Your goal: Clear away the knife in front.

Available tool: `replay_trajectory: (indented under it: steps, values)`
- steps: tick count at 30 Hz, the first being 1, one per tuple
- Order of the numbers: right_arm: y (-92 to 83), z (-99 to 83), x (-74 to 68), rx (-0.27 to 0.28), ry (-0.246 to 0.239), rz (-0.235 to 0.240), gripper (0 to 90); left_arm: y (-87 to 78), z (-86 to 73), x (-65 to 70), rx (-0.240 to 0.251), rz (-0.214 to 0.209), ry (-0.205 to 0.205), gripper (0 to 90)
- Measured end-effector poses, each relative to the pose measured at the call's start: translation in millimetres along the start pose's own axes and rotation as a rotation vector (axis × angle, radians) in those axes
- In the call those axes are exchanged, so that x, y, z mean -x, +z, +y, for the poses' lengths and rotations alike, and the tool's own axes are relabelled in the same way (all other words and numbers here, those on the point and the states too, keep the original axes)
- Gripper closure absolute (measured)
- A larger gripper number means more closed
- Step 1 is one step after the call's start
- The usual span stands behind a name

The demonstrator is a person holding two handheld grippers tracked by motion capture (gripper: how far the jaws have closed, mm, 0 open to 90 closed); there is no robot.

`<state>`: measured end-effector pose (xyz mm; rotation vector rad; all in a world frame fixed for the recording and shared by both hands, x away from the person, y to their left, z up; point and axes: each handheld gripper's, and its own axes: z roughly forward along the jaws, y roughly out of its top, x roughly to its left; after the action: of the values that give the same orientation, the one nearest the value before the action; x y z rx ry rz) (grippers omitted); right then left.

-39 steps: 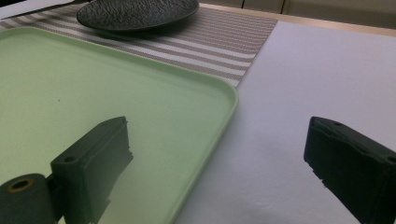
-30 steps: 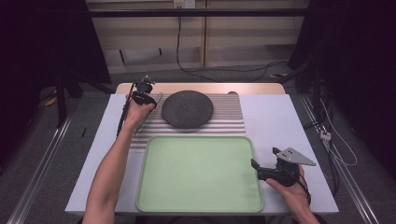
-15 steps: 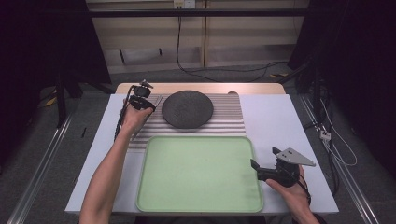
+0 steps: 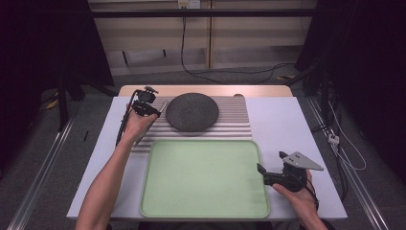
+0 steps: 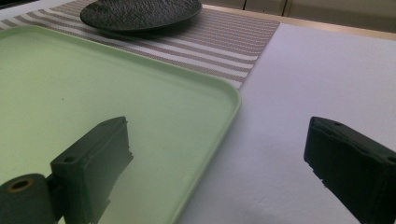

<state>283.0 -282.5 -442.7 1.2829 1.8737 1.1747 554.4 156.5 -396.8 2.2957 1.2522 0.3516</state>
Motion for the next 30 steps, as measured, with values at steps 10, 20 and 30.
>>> replay_trajectory:
  steps: [10, 20, 30]
  values:
    - [1.4, 0.4, -0.7, -0.003, -0.002, 0.002, 6.9, -10.6, -12.3, 8.5, 0.005, -0.007, 0.017, 80.1]
    - [2.2, 0.6, -1.2, -0.004, -0.004, 0.005, 6.9, -26.3, -15.7, 30.0, 0.001, -0.014, 0.077, 80.1]
    - [2.7, 0.4, -0.8, -0.006, 0.001, 0.003, 6.9, -35.2, -24.9, 40.2, 0.018, -0.046, 0.06, 80.1]
